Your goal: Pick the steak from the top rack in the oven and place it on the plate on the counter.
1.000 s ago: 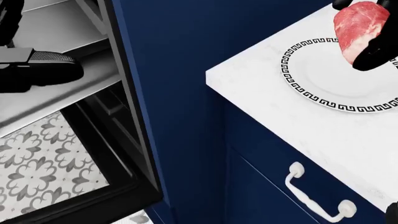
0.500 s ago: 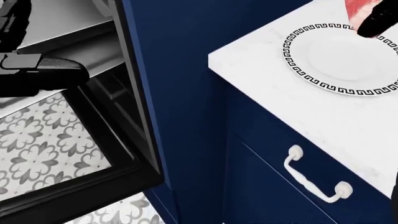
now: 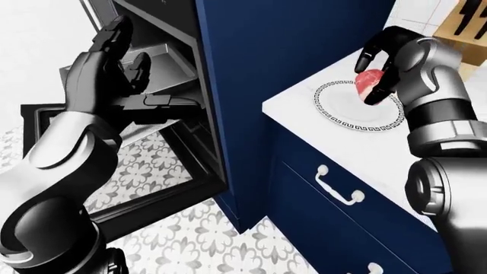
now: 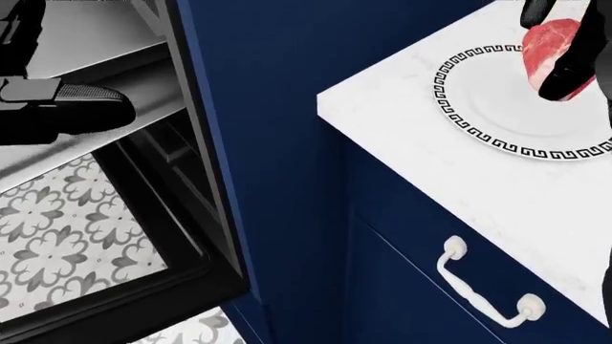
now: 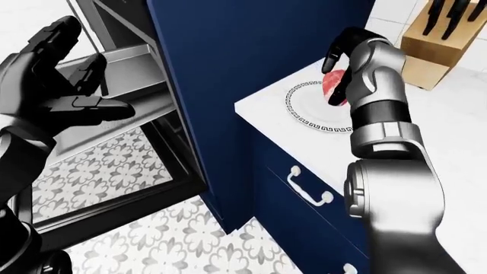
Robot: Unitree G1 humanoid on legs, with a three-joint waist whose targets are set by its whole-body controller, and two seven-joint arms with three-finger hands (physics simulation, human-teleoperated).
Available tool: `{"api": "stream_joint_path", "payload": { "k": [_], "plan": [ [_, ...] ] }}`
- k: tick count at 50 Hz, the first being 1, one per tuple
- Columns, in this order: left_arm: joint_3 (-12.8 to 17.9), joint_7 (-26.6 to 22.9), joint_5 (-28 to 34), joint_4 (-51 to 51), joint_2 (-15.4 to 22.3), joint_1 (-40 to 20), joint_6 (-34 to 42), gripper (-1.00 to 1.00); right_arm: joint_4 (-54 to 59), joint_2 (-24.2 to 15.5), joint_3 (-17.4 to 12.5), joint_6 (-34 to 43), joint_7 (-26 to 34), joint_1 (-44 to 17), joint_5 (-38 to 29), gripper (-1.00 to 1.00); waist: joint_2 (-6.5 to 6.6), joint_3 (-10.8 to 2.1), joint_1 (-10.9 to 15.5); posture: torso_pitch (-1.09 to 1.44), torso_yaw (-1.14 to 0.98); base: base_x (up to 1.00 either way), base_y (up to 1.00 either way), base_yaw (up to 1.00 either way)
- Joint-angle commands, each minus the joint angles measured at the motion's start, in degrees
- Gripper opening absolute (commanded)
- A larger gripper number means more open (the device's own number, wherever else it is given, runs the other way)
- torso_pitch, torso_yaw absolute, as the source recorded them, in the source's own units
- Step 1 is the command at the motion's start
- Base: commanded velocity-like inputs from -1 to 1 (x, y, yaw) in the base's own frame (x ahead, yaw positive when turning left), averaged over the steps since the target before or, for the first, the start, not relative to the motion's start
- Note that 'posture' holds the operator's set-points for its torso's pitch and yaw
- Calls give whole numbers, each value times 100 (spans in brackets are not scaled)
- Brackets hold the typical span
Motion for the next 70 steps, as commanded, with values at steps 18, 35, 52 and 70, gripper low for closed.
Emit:
{"api": "stream_joint_path", "payload": {
  "k": [18,35,52,70],
  "plan": [
    [70,-135,165,-149,26,-57,-288,100,122,7,41,-147,-333,-99,50,-100,-42,-177,-2,2,0,0,0,0],
    [70,-143,176,-160,28,-33,-306,100,173,36,61,-207,-444,-10,80,8,-41,-181,3,2,0,0,0,0],
    [54,-238,300,-109,9,-71,-331,100,-312,-124,6,-166,-114,-47,95,25,-61,-193,19,2,0,0,0,0],
    [689,349,-886,-123,646,-224,-129,100,-5592,-962,-1070,809,2579,1886,252,85,-129,-120,45,2,0,0,0,0]
  ]
}}
